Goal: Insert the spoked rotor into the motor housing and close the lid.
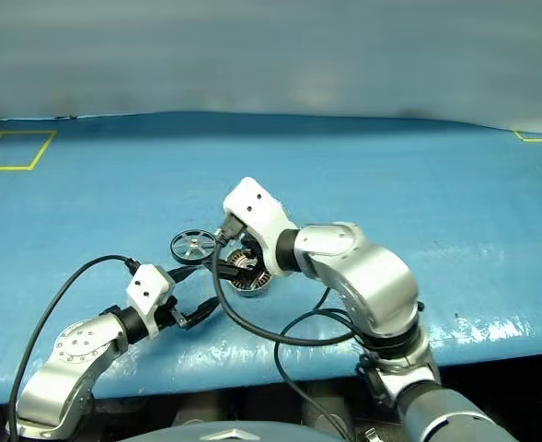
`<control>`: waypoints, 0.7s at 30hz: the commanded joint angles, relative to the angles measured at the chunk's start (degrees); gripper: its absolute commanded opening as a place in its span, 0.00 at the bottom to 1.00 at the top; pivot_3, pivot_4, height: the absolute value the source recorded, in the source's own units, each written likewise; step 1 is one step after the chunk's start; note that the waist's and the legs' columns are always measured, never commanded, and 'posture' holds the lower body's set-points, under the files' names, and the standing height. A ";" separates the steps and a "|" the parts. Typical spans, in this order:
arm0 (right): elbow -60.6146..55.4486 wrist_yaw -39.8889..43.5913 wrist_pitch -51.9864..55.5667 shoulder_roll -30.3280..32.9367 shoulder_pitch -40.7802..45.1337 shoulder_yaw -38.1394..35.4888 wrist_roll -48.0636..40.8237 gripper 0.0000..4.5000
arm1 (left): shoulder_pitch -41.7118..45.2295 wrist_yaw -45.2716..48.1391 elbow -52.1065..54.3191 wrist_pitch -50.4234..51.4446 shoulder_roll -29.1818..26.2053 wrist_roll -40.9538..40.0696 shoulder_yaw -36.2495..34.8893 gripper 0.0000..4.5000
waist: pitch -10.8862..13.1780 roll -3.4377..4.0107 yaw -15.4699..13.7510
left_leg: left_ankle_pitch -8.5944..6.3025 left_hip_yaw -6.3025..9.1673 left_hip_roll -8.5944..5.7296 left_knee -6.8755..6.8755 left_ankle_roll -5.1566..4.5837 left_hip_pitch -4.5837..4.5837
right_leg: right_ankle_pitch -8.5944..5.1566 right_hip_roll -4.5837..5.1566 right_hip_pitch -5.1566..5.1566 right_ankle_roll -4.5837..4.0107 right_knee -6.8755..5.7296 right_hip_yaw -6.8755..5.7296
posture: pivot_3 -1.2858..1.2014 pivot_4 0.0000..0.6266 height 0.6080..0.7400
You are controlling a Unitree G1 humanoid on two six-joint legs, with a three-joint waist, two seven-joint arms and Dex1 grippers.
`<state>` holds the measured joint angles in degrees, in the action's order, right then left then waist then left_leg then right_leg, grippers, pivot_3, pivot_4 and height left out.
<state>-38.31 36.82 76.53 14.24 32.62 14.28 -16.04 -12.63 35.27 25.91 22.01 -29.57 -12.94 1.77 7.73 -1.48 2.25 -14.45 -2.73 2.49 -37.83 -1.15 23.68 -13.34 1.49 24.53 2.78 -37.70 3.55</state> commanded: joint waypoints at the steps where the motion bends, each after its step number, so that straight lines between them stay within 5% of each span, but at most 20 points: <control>1: 4.43 -3.54 -15.65 2.21 -6.63 -4.34 3.26 0.98 | -0.01 0.27 2.23 -0.21 0.10 -0.88 0.20 1.00 | 0.00 -0.02 -0.04 | 0.00 0.00 0.00 0.01 0.00 0.00 | 0.00 -0.01 0.01 0.00 -0.01 0.00 | 0.52 0.24 1.00; 9: 23.34 -23.00 -33.96 -5.19 -16.77 -11.57 11.43 0.98 | -1.68 -1.09 4.06 -1.72 3.70 -2.01 1.65 1.00 | 0.03 -0.03 0.12 | 0.01 -0.13 0.04 -0.04 0.01 -0.07 | 0.04 -0.11 0.01 0.04 -0.10 0.18 | 0.52 0.24 1.00; 21: 43.23 -38.28 -50.04 -13.04 -13.76 -19.53 13.00 0.98 | -2.94 -2.49 4.53 -2.72 5.36 -1.61 3.56 1.00 | 0.09 0.05 0.16 | 0.01 -0.18 0.03 -0.07 0.00 -0.06 | 0.06 -0.11 0.02 0.08 -0.10 0.30 | 0.52 0.24 1.00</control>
<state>4.30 -0.07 28.59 1.58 17.81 -3.79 -2.75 -15.30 32.70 27.44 20.43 -24.23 -14.12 5.42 7.82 -1.43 2.42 -14.44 -2.91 2.53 -37.89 -1.14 23.61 -13.27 1.38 24.54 2.87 -37.79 3.85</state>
